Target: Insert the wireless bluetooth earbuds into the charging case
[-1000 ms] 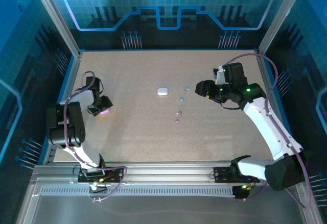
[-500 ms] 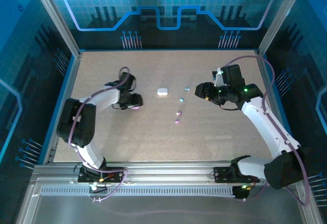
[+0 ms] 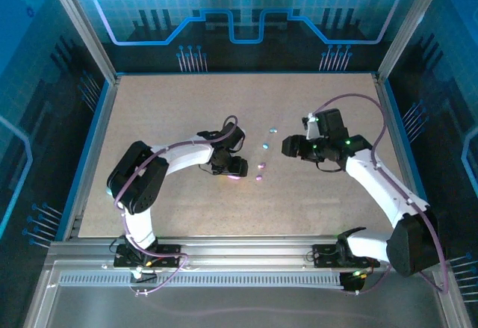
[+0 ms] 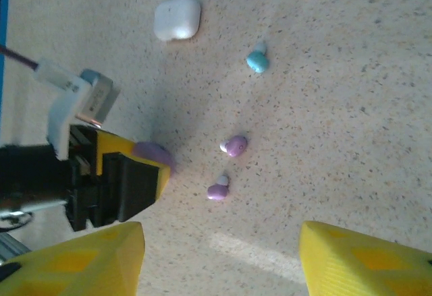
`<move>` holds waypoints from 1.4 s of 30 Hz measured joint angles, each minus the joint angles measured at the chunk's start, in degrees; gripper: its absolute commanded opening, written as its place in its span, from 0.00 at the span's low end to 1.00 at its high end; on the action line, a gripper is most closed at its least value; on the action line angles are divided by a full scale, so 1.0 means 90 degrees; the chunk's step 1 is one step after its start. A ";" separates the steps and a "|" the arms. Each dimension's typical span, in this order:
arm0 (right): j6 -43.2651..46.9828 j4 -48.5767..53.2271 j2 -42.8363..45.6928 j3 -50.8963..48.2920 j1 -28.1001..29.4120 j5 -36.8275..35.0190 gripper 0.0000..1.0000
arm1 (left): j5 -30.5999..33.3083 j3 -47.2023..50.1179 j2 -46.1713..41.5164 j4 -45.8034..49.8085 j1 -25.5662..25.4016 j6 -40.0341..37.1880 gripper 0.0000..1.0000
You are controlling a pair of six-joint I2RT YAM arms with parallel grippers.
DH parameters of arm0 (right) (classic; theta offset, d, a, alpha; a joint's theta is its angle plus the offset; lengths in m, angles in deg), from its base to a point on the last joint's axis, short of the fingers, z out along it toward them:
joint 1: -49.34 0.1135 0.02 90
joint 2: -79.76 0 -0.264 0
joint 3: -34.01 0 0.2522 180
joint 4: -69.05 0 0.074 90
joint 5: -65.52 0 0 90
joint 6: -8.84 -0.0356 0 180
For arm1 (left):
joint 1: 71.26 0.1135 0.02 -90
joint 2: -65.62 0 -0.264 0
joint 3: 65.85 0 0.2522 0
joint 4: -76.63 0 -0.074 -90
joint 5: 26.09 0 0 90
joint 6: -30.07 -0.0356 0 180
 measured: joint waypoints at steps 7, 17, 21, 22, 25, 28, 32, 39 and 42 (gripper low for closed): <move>0.1333 -0.1547 -0.0034 -0.1141 0.1076 -0.0187 0.62 | -0.0017 0.0058 -0.0073 0.0034 -0.0005 -0.0185 0.72; 0.3398 -0.3262 -0.0634 -0.1678 0.2055 -0.0049 0.63 | 0.0029 0.1073 -0.1702 -0.0449 0.0398 -0.0114 0.78; 0.4107 -0.3563 -0.1304 -0.1571 0.2171 0.0104 0.64 | 0.0058 0.1608 -0.2572 -0.0976 0.0848 0.0049 0.78; 0.4262 -0.3653 -0.1489 -0.1530 0.2195 0.0124 0.65 | 0.0100 0.1749 -0.2778 -0.1100 0.0947 0.0073 0.78; 0.4624 -0.3971 -0.2042 -0.1370 0.2244 0.0221 0.67 | 0.0277 0.2096 -0.3332 -0.1375 0.1154 0.0121 0.79; 0.4913 -0.4172 -0.2501 -0.1137 0.2280 0.0243 0.68 | 0.0483 0.2324 -0.3779 -0.1605 0.1243 0.0112 0.79; 0.5246 -0.4318 -0.2992 -0.0738 0.2348 0.0338 0.68 | 0.0661 0.2557 -0.4177 -0.1875 0.1273 0.0046 0.80; 0.5659 -0.4374 -0.3650 -0.0219 0.2480 0.0364 0.65 | 0.0835 0.2917 -0.4522 -0.2239 0.1282 0.0019 0.81; 0.5758 -0.4376 -0.3827 -0.0153 0.2484 0.0359 0.64 | 0.0894 0.2975 -0.4624 -0.2351 0.1302 -0.0005 0.81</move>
